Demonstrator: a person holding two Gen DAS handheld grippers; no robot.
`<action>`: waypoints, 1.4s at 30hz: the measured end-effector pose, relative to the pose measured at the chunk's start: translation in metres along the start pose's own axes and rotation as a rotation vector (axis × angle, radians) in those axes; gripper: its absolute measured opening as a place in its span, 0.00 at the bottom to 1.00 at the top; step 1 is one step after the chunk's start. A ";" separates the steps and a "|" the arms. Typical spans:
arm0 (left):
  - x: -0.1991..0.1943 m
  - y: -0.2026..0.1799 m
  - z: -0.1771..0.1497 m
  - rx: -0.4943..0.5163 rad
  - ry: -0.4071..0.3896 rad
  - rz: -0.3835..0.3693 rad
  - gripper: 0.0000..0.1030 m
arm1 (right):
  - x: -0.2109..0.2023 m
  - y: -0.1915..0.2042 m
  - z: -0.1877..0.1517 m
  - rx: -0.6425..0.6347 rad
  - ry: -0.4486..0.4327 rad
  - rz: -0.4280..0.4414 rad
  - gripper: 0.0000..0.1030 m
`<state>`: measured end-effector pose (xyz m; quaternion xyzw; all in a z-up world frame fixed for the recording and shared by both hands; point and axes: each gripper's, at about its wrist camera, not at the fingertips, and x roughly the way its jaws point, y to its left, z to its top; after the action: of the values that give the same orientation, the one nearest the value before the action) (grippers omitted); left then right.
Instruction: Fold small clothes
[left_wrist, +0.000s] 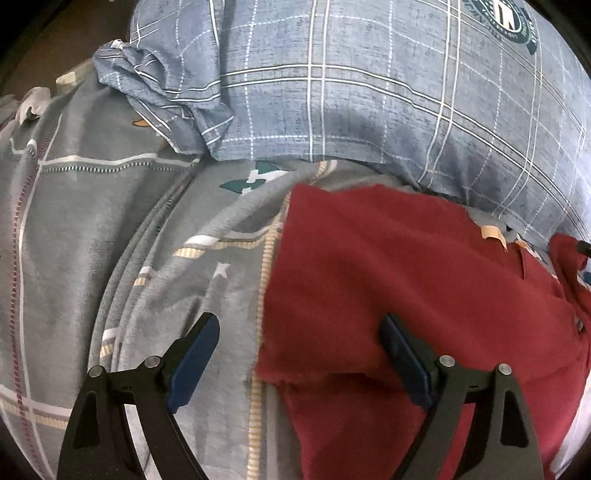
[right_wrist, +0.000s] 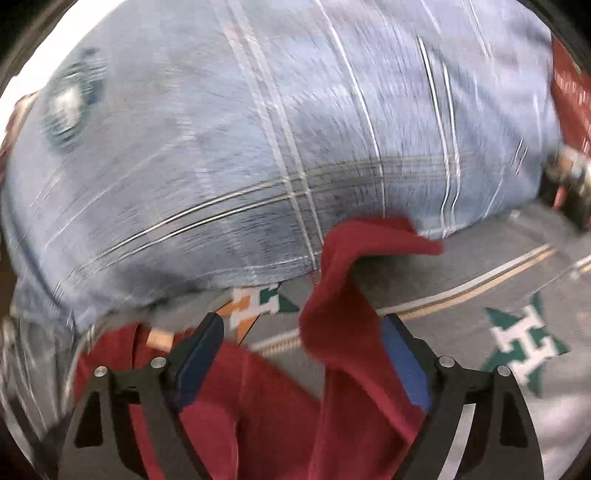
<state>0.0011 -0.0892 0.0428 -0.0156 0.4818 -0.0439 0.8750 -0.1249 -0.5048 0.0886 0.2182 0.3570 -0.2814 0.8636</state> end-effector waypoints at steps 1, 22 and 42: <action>0.000 0.001 0.000 -0.008 -0.002 0.007 0.86 | 0.016 -0.001 0.006 0.003 0.019 -0.007 0.85; -0.047 0.057 0.003 -0.207 -0.132 -0.031 0.86 | -0.162 0.111 -0.026 -0.592 0.083 0.778 0.04; -0.038 0.035 0.006 -0.098 -0.121 -0.149 0.86 | -0.069 0.110 -0.078 -0.493 0.040 0.247 0.73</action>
<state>-0.0120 -0.0509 0.0753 -0.0966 0.4270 -0.0844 0.8951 -0.1334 -0.3548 0.1087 0.0487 0.4021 -0.0741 0.9113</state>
